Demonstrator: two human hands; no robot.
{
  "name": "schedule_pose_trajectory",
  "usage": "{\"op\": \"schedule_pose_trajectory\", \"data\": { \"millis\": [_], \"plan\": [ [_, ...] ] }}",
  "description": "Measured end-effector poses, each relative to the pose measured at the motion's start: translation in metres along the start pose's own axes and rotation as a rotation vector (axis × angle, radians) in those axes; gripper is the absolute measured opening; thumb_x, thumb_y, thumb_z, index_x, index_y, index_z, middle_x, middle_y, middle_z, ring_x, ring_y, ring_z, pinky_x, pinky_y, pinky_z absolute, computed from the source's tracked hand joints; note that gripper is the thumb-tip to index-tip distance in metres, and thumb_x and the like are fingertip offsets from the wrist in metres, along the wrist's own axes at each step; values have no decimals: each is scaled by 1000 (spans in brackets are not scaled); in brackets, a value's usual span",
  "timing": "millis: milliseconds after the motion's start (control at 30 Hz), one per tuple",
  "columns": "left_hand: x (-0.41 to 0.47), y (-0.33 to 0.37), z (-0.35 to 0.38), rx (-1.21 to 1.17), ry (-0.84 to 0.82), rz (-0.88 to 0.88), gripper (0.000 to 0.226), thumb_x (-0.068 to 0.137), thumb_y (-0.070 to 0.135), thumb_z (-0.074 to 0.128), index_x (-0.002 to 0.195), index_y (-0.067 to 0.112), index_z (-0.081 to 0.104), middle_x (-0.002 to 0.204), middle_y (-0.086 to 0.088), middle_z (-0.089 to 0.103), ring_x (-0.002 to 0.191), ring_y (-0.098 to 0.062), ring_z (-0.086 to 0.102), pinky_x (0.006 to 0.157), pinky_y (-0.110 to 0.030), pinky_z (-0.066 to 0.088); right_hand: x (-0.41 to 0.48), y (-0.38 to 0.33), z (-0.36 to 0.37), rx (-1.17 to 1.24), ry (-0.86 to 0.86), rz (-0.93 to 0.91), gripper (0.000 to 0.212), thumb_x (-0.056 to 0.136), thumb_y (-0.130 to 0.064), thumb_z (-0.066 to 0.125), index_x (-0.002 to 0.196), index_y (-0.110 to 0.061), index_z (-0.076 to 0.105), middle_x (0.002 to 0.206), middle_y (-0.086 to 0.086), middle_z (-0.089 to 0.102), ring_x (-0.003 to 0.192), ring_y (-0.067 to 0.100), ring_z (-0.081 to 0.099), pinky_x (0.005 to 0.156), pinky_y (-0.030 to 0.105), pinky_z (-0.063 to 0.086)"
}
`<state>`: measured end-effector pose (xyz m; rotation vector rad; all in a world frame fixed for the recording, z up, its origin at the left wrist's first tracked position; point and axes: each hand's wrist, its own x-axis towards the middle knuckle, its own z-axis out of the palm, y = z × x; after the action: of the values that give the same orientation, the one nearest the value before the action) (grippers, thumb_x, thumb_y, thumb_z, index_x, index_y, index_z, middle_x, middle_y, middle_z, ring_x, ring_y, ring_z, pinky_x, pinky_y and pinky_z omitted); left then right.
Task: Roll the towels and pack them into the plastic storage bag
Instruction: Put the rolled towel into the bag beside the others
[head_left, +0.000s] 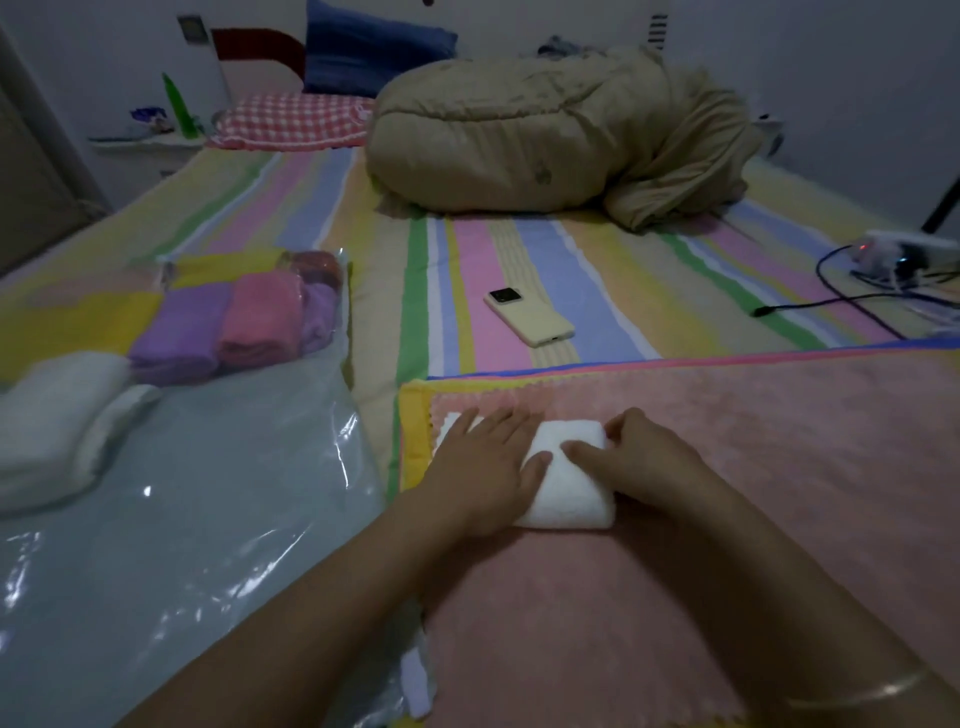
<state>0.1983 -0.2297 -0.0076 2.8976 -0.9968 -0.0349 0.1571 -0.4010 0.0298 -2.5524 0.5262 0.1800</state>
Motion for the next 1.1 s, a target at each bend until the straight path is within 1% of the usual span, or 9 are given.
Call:
{"op": "schedule_pose_trajectory", "data": {
  "millis": [133, 233, 333, 467, 533, 633, 833, 933, 1100],
  "plan": [
    [11, -7, -27, -79, -128, 21, 59, 95, 57, 32, 145, 26, 34, 147, -1, 43, 133, -22, 41, 106, -39, 33, -9, -9, -7, 436, -159, 14, 35, 86, -24, 69, 110, 0, 64, 75, 3, 61, 58, 9, 56, 39, 12, 41],
    [16, -12, -68, -95, -312, -1, 68, 81, 67, 54, 134, 25, 46, 138, 1, 52, 124, -23, 48, 101, -36, 40, -30, -7, -12, 700, -181, 57, 19, 84, -9, 69, 101, 0, 66, 69, 5, 61, 48, 10, 54, 40, 16, 41],
    [6, -10, -102, -89, -459, -36, 60, 70, 72, 64, 107, 26, 56, 110, 4, 58, 102, -19, 56, 88, -30, 44, -53, 6, -15, 884, -259, 22, 20, 83, -2, 67, 101, 4, 64, 72, 17, 53, 43, 18, 45, 45, 28, 41],
    [-30, -14, -128, -382, -495, 11, 36, 74, 54, 73, 94, 25, 67, 97, 9, 69, 90, -9, 66, 72, -19, 49, -90, 27, -17, 1000, -370, -51, 35, 72, -7, 75, 103, 5, 65, 85, 27, 46, 58, 29, 43, 51, 34, 40],
    [-54, -20, -134, -608, -528, -3, 28, 80, 35, 75, 101, 18, 68, 99, 2, 73, 91, -13, 69, 73, -21, 53, -106, 30, -16, 1021, -394, -90, 53, 61, -12, 80, 110, -1, 65, 105, 38, 58, 85, 44, 56, 70, 52, 46],
    [-92, -33, -130, -934, -598, -71, 32, 77, 15, 76, 108, 11, 66, 108, -9, 71, 94, -21, 68, 79, -29, 56, -132, 20, -9, 995, -396, -136, 66, 54, -15, 79, 118, -9, 61, 117, 25, 63, 108, 47, 59, 92, 67, 40],
    [-168, -76, -122, -1046, -492, -139, 63, 60, 33, 87, 109, 2, 63, 106, -17, 68, 96, -26, 65, 79, -35, 53, -181, -37, 17, 693, -437, -450, 63, 68, -11, 74, 121, -32, 45, 118, 9, 58, 96, 19, 62, 80, 37, 55],
    [-205, -99, -140, -986, -415, -136, 63, 57, 43, 87, 104, 7, 66, 106, -18, 67, 98, -27, 65, 85, -42, 47, -192, -73, 31, 671, -424, -578, 66, 67, -12, 72, 123, -33, 45, 117, 12, 57, 102, 26, 61, 83, 36, 55],
    [-253, -144, -188, -1003, -194, -188, 54, 55, 39, 88, 99, 12, 70, 101, -13, 71, 90, -21, 68, 71, -31, 55, -196, -138, 54, 835, -323, -736, 56, 81, 6, 64, 126, -23, 50, 120, 2, 53, 99, 15, 59, 85, 32, 52]
  ]
}}
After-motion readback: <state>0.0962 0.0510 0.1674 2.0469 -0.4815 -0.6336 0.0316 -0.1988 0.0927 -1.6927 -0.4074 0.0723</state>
